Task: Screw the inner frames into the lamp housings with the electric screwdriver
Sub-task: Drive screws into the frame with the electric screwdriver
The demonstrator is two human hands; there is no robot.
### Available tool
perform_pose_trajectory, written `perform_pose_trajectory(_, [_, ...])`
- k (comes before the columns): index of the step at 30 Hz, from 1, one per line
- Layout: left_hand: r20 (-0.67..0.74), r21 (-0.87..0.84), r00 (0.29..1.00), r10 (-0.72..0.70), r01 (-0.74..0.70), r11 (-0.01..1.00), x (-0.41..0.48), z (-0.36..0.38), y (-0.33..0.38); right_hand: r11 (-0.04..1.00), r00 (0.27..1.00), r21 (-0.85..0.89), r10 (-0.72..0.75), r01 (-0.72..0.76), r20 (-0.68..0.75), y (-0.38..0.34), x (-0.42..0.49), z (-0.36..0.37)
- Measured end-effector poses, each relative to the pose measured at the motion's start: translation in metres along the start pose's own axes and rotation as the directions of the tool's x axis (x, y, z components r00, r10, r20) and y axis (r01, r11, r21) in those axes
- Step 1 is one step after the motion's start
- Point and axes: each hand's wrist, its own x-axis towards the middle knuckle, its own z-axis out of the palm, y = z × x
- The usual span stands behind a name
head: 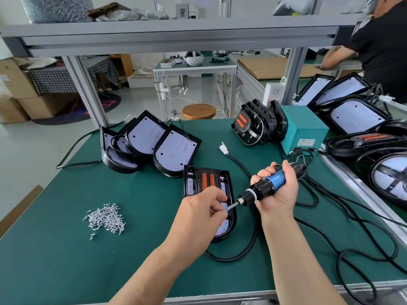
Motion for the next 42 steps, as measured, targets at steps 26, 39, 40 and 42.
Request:
perform_pose_trajectory(26, [0.045, 0.514, 0.96, 0.277, -0.26, 0.817, 0.004, 0.007, 0.01, 0.999, 1.0, -0.039, 0.0, -0.001, -0.019, 0.001, 0.0, 0.002])
perform_pose_trajectory(39, [-0.37, 0.064, 0.914, -0.168, 0.205, 0.977, 0.036, -0.025, -0.028, 0.998, 0.999, -0.049, -0.027, 0.026, -0.026, 0.001, 0.002, 0.001])
perform_pose_trajectory(40, [-0.34, 0.026, 0.897, -0.281, 0.308, 0.951, 0.042, -0.029, -0.037, 0.998, 0.999, -0.05, -0.028, 0.027, -0.027, 0.001, 0.001, 0.001])
perform_pose_trajectory(42, [-0.257, -0.066, 0.866, -0.428, 0.427, 0.902, 0.049, -0.031, -0.051, 0.999, 0.999, -0.043, -0.026, 0.025, -0.029, 0.001, 0.001, 0.001])
